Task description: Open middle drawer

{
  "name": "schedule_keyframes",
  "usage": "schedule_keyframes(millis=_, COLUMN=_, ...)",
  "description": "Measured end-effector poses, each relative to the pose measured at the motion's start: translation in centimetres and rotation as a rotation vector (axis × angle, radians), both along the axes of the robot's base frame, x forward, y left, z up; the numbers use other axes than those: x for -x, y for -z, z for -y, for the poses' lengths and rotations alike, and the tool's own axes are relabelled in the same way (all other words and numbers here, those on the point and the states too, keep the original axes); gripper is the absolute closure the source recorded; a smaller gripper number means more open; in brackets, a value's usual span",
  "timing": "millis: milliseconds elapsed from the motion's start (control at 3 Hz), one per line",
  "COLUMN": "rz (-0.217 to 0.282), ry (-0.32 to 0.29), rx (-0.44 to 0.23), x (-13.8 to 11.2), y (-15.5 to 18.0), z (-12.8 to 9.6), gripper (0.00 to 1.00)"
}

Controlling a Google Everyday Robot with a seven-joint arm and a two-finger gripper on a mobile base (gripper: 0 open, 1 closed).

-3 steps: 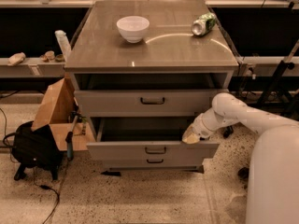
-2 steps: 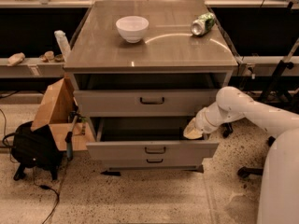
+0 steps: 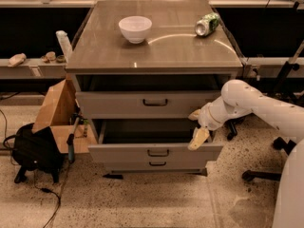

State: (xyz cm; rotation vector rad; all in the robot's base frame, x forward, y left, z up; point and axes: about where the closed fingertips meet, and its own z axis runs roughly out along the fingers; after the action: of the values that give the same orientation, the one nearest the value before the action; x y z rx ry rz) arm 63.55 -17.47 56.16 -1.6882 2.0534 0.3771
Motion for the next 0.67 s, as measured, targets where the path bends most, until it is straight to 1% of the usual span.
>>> schedule_keyframes(millis=333, rz=-0.001, ry=-0.007, rx=0.002, x=0.36, y=0.43, z=-0.29, gripper=0.00)
schedule_keyframes(millis=667, rz=-0.001, ry=-0.007, rx=0.002, x=0.68, y=0.43, z=-0.36, gripper=0.15)
